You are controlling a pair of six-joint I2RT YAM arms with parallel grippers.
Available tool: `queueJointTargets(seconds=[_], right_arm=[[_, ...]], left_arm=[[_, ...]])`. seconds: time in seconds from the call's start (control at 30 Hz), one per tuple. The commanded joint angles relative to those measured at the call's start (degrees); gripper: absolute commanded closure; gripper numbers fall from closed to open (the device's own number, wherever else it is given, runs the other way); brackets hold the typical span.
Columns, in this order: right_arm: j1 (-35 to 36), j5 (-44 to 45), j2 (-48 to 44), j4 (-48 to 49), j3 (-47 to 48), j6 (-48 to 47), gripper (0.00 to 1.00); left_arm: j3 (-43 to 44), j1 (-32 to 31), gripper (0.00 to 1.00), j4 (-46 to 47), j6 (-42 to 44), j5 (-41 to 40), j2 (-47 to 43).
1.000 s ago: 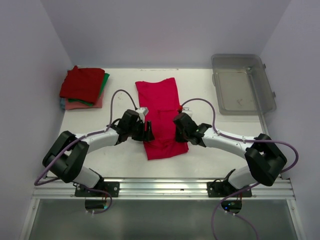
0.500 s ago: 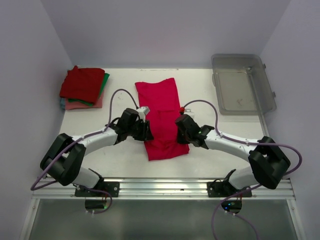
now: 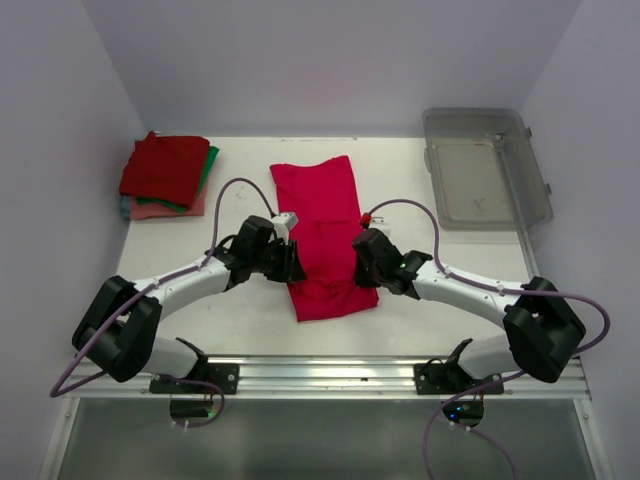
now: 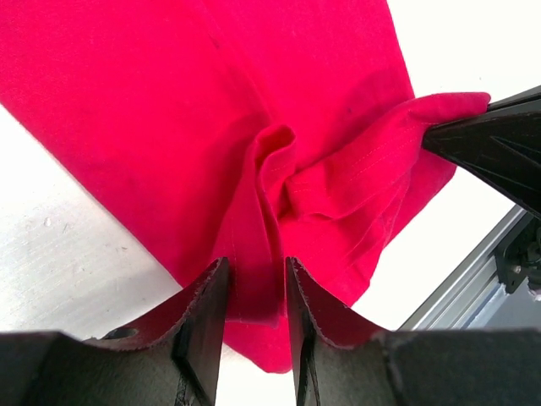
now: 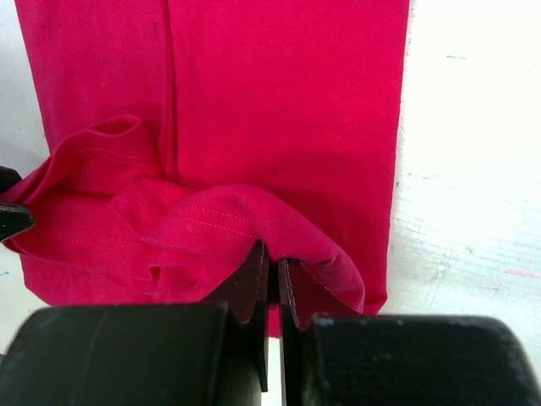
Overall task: Fold and stack the t-shirts
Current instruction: Fold the tshirt
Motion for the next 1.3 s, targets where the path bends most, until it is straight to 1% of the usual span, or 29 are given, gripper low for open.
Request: queueJointTargets(seconds=[0.0,0.13,0.27,0.3,0.33,0.37,0.4,0.43,0.6,1.0,1.27], right_arm=[[-0.1,0.5,-1.8,0.0,1.0,-0.7,1.00],[-0.1,0.2,-0.1,0.8,1.0,-0.7,1.00],[-0.1,-0.1,0.8,1.4,1.0,-0.6,1.00],[-0.1,-0.2,0.8,1.4,1.0,-0.6,1.00],[-0.1,-0.1,0.9,1.5,1.0,-0.6,1.00],[-0.1,0.0,0.7,1.3,1.0,-0.7,1.00],[-0.1,0.1,0.7,1.4,1.0,-0.7,1.00],[-0.1,0.2,0.7,1.3,1.0,-0.7,1.00],[-0.1,0.3,0.0,0.8,1.1,-0.7,1.00],[-0.1,1.2,-4.4,-1.8,3.1,-2.0,1.00],[-0.1,4.0,-3.8,-3.5,7.8,-4.9,1.00]], left_arm=[[1.2,0.4,0.64,0.2,1.1,1.6,-0.5],[1.0,0.4,0.64,1.5,1.5,1.6,1.7],[1.4,0.4,0.57,1.4,2.4,-2.4,4.9],[1.7,0.4,0.57,1.1,2.6,-3.3,5.6],[1.7,0.4,0.59,1.2,3.1,-3.4,6.6],[1.6,0.4,0.78,1.6,3.2,-3.3,7.0],[1.6,0.4,0.91,1.6,3.3,-3.1,7.2],[1.5,0.4,1.00,1.6,3.4,-3.2,7.6],[1.6,0.4,1.00,1.5,3.5,-2.6,6.0],[4.6,0.3,1.00,-5.3,4.1,-2.7,-2.7],[9.8,0.3,1.00,-7.0,5.5,-4.7,-2.6]])
